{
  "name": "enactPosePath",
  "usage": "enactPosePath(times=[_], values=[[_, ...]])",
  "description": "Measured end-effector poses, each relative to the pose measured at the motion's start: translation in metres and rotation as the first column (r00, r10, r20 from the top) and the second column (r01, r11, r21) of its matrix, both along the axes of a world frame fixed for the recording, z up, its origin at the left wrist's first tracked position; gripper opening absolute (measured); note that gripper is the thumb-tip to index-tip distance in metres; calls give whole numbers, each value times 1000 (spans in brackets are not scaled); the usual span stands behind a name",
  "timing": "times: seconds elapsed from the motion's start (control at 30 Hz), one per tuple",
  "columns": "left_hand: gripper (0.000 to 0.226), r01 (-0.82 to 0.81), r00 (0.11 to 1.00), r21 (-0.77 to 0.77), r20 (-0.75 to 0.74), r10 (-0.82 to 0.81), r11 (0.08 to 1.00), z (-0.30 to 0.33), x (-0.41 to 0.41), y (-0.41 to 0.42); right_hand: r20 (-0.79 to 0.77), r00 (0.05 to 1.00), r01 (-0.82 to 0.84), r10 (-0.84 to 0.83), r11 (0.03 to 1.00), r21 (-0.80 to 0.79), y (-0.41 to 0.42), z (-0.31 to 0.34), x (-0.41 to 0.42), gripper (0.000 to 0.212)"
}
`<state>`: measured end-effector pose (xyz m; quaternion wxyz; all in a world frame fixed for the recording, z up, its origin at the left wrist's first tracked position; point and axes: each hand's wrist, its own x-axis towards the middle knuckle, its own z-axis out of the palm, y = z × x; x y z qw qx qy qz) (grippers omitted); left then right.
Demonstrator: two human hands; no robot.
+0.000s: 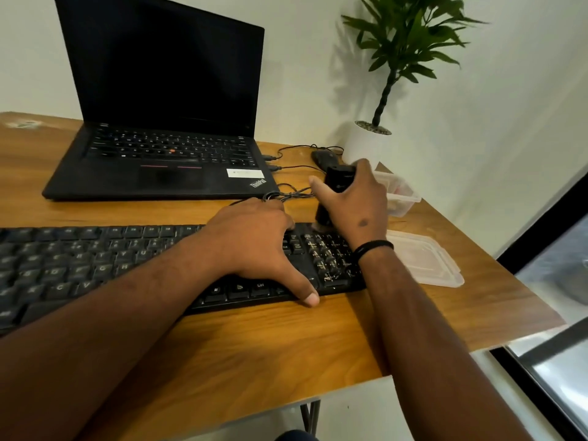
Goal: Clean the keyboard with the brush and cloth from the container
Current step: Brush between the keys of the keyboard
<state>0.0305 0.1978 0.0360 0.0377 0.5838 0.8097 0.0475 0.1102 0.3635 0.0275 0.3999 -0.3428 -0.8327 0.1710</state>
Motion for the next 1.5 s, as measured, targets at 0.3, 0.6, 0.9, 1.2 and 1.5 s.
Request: enactPosePath(times=[0.3, 0.6, 0.9, 1.2, 1.5], values=[[121, 5, 1000, 8, -19, -5, 1000, 0, 1, 1, -51, 978, -203, 204, 979, 11, -20, -2, -10, 53], [127, 4, 1000, 3, -12, -4, 1000, -1, 1, 1, -37, 999, 6, -5, 1000, 20, 0, 0, 5, 58], [129, -4, 1000, 3, 1, 4, 1000, 2, 0, 1, -38, 999, 20, -21, 1000, -23, 10, 1, 6, 56], [132, -14, 1000, 22, 10, 13, 1000, -1, 1, 2, -68, 959, -277, 276, 961, 8, -18, -2, -8, 57], [138, -18, 1000, 6, 18, 18, 1000, 0, 0, 2, -285, 955, -115, 86, 989, -89, 8, 8, 14, 29]])
